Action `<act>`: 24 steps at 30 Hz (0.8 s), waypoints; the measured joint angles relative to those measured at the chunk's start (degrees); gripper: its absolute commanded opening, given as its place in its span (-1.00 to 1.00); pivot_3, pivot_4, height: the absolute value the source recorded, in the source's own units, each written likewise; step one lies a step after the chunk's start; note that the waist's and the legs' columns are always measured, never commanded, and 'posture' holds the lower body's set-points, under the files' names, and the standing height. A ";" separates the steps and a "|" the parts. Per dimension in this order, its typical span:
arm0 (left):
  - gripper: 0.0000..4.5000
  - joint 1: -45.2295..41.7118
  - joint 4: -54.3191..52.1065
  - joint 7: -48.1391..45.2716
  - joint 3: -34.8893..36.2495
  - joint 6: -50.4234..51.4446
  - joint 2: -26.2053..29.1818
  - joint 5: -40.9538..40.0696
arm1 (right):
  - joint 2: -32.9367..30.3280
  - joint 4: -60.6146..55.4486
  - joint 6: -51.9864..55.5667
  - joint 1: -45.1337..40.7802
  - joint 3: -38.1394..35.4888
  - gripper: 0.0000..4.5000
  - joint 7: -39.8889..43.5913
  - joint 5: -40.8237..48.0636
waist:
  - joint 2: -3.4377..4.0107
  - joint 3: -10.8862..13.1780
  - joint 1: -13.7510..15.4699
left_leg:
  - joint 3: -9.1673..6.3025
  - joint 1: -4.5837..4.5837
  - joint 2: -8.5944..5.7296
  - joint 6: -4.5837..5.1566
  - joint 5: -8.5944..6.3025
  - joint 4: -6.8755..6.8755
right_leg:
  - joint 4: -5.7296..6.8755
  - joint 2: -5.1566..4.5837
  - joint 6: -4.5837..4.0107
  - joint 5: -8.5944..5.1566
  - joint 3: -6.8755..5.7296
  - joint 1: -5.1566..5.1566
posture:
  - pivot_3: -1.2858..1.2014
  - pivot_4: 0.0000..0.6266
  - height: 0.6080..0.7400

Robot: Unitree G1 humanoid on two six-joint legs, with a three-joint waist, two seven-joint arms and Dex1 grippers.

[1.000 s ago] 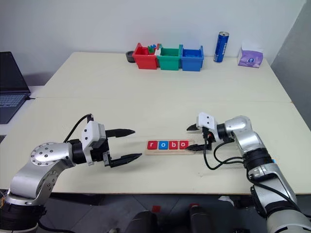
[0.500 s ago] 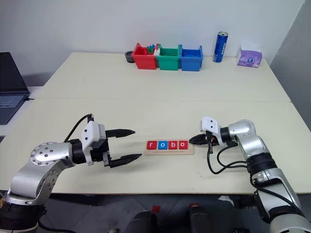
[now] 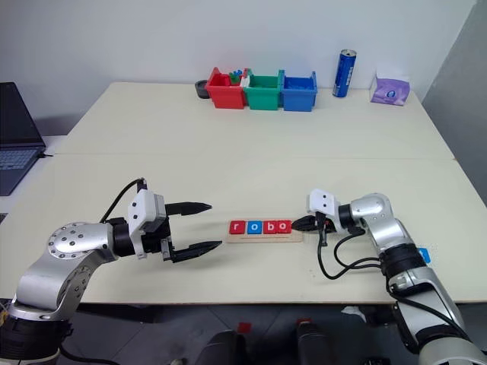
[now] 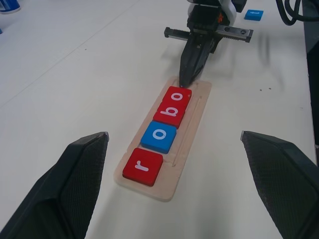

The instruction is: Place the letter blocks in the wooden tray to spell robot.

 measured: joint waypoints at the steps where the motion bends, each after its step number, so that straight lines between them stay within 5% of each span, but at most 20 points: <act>1: 1.00 0.01 0.00 0.06 0.00 0.00 0.00 0.00 | 0.14 0.40 -0.30 -0.20 0.00 -0.99 -0.04 -0.14 | 0.00 0.00 0.00 | 0.00 0.00 0.00 0.00 0.00 0.00 | 0.00 0.00 0.00 0.00 0.00 0.00 | 0.03 -0.52 1.00; 24: 1.00 0.15 -0.18 0.91 0.01 0.07 0.01 0.15 | 2.56 3.30 -0.80 -2.31 -0.08 -0.99 -0.54 -1.44 | 0.00 0.00 -0.01 | 0.00 0.00 0.00 0.00 0.00 0.00 | 0.01 0.00 0.00 0.00 0.00 0.00 | 0.03 -0.52 1.00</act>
